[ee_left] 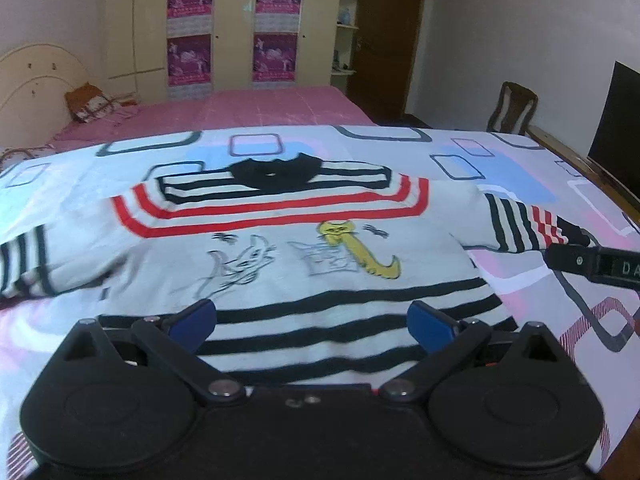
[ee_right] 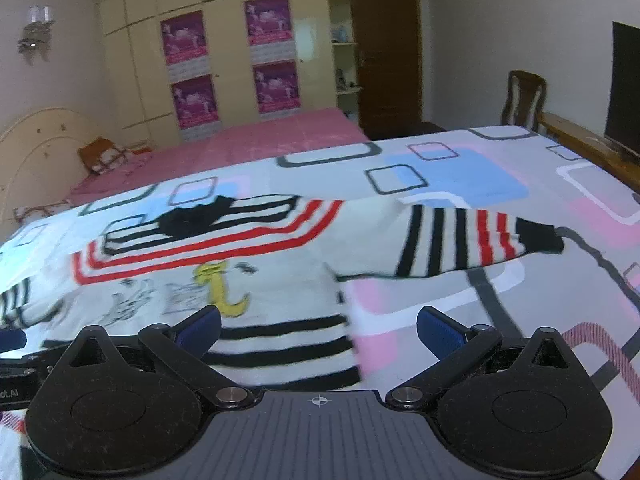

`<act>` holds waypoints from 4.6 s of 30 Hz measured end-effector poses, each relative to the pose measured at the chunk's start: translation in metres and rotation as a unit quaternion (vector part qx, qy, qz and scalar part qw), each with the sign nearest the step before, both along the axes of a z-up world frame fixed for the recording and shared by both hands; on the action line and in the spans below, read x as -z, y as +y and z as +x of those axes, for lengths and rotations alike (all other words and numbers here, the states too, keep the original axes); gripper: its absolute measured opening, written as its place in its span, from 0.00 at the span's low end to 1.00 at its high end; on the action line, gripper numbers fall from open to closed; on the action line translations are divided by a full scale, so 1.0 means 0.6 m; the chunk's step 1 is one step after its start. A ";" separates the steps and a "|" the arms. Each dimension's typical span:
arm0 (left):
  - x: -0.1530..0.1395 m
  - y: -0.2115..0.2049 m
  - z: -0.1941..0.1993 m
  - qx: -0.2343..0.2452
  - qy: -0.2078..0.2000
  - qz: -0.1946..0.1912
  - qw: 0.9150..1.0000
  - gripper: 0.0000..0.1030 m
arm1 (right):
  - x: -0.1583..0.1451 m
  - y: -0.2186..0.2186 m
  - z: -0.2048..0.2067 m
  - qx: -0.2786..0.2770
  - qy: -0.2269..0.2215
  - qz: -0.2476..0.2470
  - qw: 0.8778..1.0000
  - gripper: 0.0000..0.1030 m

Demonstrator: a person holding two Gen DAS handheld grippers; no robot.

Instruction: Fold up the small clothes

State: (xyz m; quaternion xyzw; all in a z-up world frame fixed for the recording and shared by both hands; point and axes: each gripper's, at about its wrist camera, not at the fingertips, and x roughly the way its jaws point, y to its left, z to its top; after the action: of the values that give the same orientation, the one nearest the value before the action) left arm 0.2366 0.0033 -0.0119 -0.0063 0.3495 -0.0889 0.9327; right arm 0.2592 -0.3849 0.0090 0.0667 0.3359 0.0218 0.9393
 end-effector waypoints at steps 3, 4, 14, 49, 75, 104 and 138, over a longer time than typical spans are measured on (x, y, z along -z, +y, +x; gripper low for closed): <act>0.009 -0.028 0.027 0.000 0.002 -0.002 1.000 0.99 | 0.010 -0.031 0.033 0.008 0.000 -0.004 1.000 1.00; 0.013 -0.039 0.038 -0.001 0.004 0.001 1.000 0.99 | 0.016 -0.043 0.045 0.011 0.000 -0.004 1.000 1.00; 0.053 -0.149 0.155 0.003 0.044 -0.004 0.999 0.94 | 0.080 -0.262 0.176 0.118 0.021 0.033 0.992 0.51; 0.090 0.114 0.246 -0.095 0.097 -0.020 0.990 0.77 | 0.033 -0.096 0.286 -0.038 -0.033 0.074 0.996 0.05; 0.127 0.217 0.277 -0.079 0.095 -0.150 0.981 0.68 | 0.121 0.191 0.185 -0.212 0.033 0.013 0.977 0.42; 0.103 0.144 0.276 -0.074 -0.003 -0.043 0.996 0.43 | 0.080 -0.012 0.205 -0.058 0.014 0.049 0.997 0.22; 0.156 0.152 0.349 -0.107 0.021 -0.017 0.994 0.05 | 0.172 -0.094 0.511 -0.076 0.098 0.193 0.973 0.10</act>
State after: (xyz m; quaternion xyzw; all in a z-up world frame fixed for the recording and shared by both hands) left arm 0.4459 0.0945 -0.1056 -0.0611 0.3645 0.0052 0.9292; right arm 0.5658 -0.4415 -0.0944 0.2233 0.4196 0.1507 0.8668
